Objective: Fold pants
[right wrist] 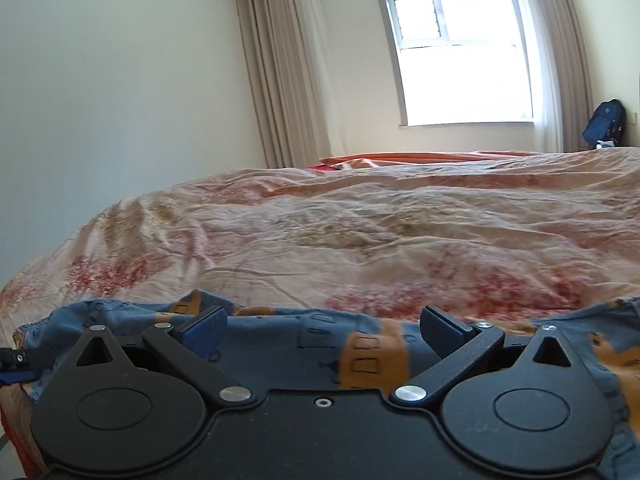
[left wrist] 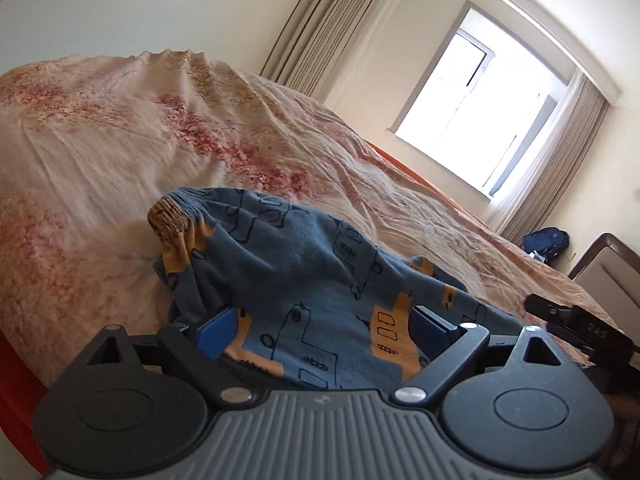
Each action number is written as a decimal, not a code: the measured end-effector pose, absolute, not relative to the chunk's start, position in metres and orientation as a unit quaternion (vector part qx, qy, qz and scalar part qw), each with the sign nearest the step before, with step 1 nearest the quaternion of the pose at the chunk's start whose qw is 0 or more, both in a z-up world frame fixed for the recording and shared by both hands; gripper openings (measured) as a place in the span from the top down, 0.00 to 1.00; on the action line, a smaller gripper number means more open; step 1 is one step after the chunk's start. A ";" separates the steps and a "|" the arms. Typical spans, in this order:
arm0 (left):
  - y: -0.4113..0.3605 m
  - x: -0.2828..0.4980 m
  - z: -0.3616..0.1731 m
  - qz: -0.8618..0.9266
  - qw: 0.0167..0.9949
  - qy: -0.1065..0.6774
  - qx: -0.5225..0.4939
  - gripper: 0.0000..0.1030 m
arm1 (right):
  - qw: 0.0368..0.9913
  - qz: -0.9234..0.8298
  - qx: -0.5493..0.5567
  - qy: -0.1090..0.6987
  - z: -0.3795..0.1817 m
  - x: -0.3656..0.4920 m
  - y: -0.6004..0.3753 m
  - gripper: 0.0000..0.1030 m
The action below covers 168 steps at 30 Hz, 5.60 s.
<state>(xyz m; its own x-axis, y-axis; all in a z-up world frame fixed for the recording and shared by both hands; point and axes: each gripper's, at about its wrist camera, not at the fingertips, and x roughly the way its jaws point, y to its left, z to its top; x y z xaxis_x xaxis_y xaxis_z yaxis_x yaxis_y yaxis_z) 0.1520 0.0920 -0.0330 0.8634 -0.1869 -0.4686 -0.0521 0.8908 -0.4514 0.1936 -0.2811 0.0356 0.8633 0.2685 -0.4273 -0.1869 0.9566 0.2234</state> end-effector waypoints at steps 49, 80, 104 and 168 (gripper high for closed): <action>0.167 0.168 -0.040 -0.067 0.950 0.295 -0.081 0.33 | 0.953 0.190 -0.040 0.234 -0.008 0.211 -0.154 0.01; 0.178 0.147 -0.017 -0.031 0.954 0.259 -0.150 0.44 | 0.955 0.191 -0.034 0.224 -0.012 0.208 -0.155 0.00; 0.140 0.147 -0.018 0.075 0.958 0.249 -0.120 0.28 | 0.957 0.205 -0.008 0.203 -0.017 0.200 -0.165 0.00; 0.063 0.119 -0.001 0.008 0.957 0.270 -0.105 0.01 | 0.882 0.373 -0.203 0.206 0.007 0.082 -0.155 1.00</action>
<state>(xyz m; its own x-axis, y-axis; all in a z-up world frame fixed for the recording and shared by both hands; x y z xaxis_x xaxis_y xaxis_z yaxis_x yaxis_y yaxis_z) 0.1193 0.0628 -0.0006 0.8544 -0.0420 -0.5179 -0.0711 0.9779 -0.1965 0.0815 -0.1548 0.0072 0.6369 0.5738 -0.5149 -0.7410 0.6400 -0.2033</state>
